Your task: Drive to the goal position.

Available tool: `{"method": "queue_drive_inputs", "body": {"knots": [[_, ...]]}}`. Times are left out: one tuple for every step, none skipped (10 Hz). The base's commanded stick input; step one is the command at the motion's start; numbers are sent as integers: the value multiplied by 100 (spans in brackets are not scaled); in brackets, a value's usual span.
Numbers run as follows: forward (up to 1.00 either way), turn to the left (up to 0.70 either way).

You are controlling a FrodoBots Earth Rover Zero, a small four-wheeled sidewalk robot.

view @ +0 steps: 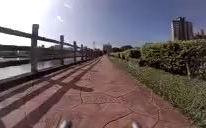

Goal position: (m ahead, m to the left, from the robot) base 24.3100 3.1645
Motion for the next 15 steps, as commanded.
{"method": "queue_drive_inputs", "body": {"knots": [[50, 0], [50, 0], [50, 0], [50, 0], [50, 0], [50, 0], [50, 0], [50, 0], [50, 0], [50, 0], [50, 0], [50, 0], [50, 0], [50, 0], [50, 0]]}}
